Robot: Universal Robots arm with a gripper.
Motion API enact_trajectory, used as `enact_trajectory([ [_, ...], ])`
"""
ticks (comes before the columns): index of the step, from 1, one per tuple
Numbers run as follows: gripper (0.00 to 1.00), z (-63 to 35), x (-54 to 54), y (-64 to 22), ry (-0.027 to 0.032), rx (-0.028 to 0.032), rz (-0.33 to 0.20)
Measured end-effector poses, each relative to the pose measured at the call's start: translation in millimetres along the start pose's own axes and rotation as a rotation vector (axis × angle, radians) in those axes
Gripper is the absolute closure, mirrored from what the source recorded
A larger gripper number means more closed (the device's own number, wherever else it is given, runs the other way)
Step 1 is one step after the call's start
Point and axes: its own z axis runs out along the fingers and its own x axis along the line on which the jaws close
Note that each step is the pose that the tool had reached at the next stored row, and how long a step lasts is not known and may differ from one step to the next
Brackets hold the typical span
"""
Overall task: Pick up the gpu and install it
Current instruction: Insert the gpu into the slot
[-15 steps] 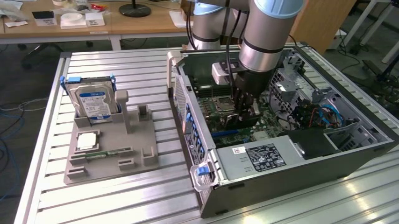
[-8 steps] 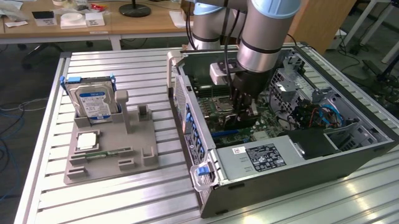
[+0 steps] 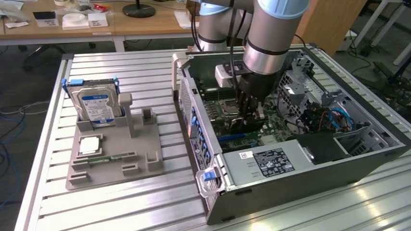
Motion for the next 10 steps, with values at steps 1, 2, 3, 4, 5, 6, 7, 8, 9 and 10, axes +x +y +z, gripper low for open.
enact_trajectory([
  [1, 0.74, 0.1, 0.0, 0.4, 0.0000, 0.0000, 0.000],
  [2, 0.74, 0.2, -0.1, 0.6, -0.0001, 0.0001, 0.000],
  [3, 0.74, 0.4, -0.1, 0.6, -0.0002, 0.0001, 0.001],
  [4, 0.74, 0.8, -0.1, 0.6, -0.0003, 0.0002, 0.001],
  [5, 0.74, 1.2, -0.1, 0.6, -0.0003, 0.0001, 0.003],
  [6, 0.74, 1.7, -0.1, 0.6, -0.0002, 0.0001, 0.005],
  [7, 0.74, 2.0, 0.0, 0.7, 0.0000, 0.0001, 0.007],
  [8, 0.74, 2.1, 0.0, 0.8, 0.0002, 0.0001, 0.008],
  [9, 0.74, 2.1, -0.1, 0.9, 0.0003, 0.0000, 0.008],
  [10, 0.74, 2.2, -0.2, 1.2, 0.0002, 0.0001, 0.009],
])
